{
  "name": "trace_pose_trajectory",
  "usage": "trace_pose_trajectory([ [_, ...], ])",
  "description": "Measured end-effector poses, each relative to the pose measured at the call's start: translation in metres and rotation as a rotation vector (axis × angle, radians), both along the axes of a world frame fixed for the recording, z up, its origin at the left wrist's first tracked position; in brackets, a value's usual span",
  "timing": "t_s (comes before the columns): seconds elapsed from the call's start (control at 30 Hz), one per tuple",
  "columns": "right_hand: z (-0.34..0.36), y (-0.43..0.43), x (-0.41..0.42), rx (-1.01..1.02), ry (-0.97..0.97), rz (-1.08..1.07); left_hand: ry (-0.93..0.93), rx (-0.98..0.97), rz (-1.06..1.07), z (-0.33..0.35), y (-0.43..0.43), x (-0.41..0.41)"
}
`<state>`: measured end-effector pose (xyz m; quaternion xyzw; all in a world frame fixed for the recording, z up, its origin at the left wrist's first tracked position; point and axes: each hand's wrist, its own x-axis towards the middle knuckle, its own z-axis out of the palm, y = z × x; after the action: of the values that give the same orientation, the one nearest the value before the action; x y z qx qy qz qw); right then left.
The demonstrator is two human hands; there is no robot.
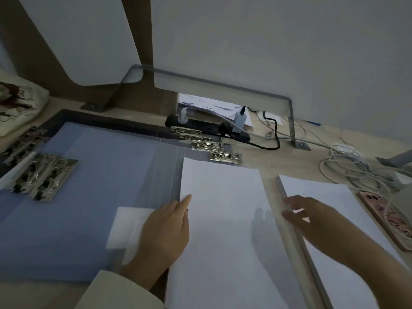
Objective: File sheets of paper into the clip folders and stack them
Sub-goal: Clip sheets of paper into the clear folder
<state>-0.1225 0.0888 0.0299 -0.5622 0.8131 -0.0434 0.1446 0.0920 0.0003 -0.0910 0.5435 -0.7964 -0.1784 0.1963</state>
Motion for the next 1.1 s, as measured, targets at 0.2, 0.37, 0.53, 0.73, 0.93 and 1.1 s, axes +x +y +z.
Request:
trace_pose_trajectory([
  [0.2, 0.021, -0.075, 0.026, -0.172, -0.056, 0.131, -0.100, -0.054, -0.046, 0.002, 0.001, -0.006],
  [0.37, -0.062, -0.161, 0.034, -0.188, 0.013, 0.203, 0.005, -0.257, -0.011, -0.012, 0.000, -0.005],
  [0.53, -0.101, -0.182, 0.037, -0.239, 0.053, 0.225, 0.031, -0.324, -0.019, -0.018, -0.001, -0.005],
  [0.73, -0.125, -0.189, 0.037, -0.499, 0.186, 0.136, 0.008, -0.307, -0.023, -0.015, -0.001, -0.006],
  [0.93, -0.132, -0.195, 0.036, -0.627, 0.145, 0.098, -0.058, -0.265, -0.028, -0.012, -0.002, -0.007],
  [1.1, -0.131, -0.195, 0.037, -0.641, 0.004, 0.101, -0.053, -0.243, -0.031, -0.014, -0.003, -0.008],
])
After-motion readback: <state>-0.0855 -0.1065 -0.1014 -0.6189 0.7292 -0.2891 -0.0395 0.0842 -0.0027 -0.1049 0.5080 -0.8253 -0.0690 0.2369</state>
